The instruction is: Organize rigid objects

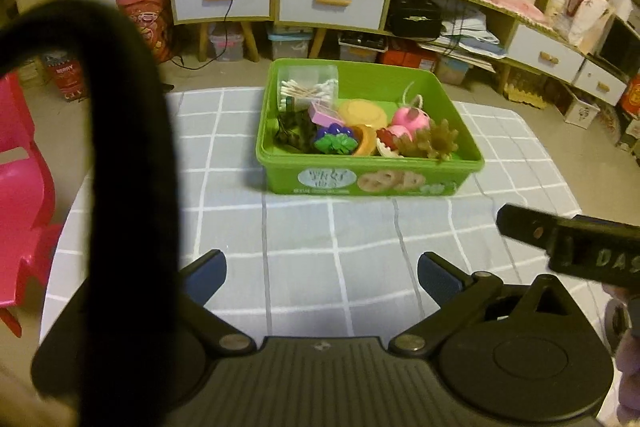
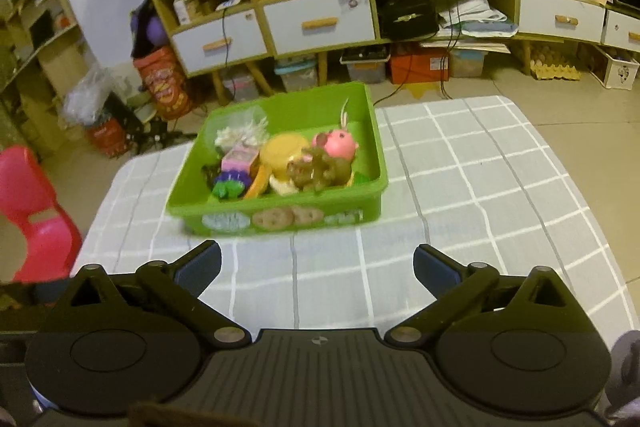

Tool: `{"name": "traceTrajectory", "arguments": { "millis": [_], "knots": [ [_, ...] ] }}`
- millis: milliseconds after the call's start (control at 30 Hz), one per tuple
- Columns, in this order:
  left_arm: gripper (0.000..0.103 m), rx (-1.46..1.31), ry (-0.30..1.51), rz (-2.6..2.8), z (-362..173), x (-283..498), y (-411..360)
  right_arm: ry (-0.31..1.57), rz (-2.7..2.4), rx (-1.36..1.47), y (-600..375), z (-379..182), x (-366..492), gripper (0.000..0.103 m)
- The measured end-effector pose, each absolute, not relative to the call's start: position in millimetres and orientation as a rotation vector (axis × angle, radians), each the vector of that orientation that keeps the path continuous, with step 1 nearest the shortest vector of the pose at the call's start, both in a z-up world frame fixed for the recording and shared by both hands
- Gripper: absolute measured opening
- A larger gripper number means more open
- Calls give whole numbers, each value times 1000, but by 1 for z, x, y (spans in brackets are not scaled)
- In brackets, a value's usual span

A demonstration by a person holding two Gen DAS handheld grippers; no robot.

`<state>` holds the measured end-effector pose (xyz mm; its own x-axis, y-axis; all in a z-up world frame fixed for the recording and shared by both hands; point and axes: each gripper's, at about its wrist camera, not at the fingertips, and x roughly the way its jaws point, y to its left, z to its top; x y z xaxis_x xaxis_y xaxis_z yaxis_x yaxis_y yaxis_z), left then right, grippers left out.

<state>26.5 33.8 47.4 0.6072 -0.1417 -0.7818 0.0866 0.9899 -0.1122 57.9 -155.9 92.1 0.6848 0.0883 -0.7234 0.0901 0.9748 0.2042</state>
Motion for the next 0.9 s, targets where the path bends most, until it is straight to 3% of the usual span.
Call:
{"name": "traceTrajectory", "arguments": {
  "millis": [900],
  "knots": [
    [79, -122, 954, -172, 44, 18, 44, 867, -34, 187, -160, 79, 39, 101]
  ]
}}
